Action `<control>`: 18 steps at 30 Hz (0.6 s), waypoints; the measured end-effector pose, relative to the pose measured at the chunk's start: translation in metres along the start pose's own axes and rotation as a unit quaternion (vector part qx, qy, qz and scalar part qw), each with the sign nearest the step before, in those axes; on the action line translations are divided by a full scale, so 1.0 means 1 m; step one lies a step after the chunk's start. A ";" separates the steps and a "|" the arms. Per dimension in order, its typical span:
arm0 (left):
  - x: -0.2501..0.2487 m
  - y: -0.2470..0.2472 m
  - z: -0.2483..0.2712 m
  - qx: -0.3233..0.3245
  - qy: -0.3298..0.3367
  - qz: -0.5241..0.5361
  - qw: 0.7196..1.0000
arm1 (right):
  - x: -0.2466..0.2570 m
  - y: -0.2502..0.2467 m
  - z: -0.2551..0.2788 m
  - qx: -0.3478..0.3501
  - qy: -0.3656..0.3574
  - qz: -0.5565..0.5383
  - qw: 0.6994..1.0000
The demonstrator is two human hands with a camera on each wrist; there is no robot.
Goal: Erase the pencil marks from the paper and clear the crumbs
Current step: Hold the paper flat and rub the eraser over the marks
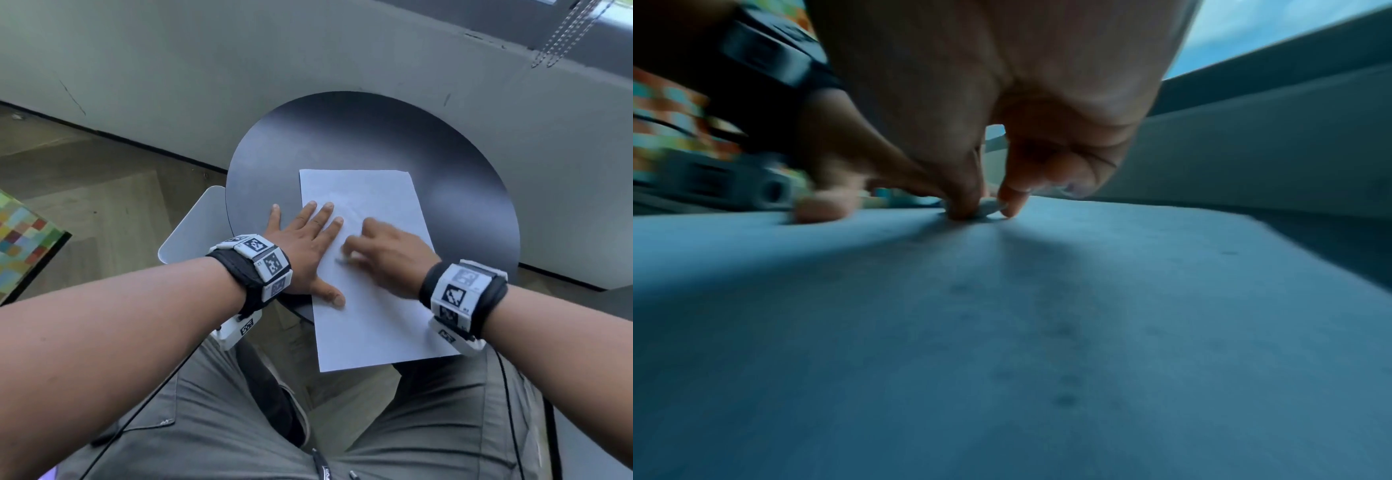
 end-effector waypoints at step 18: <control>0.022 -0.001 0.020 -0.024 -0.027 0.030 0.999 | -0.070 0.001 0.005 -0.047 0.191 -0.019 0.980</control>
Point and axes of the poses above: each hand's wrist, its own z-axis away from the middle knuckle, its own y-axis out of the palm, x = y × z, the point moved 6 cm from there along -z, towards the middle knuckle, and after that the axes turned 7 degrees about -y, right-handed, at the moved point
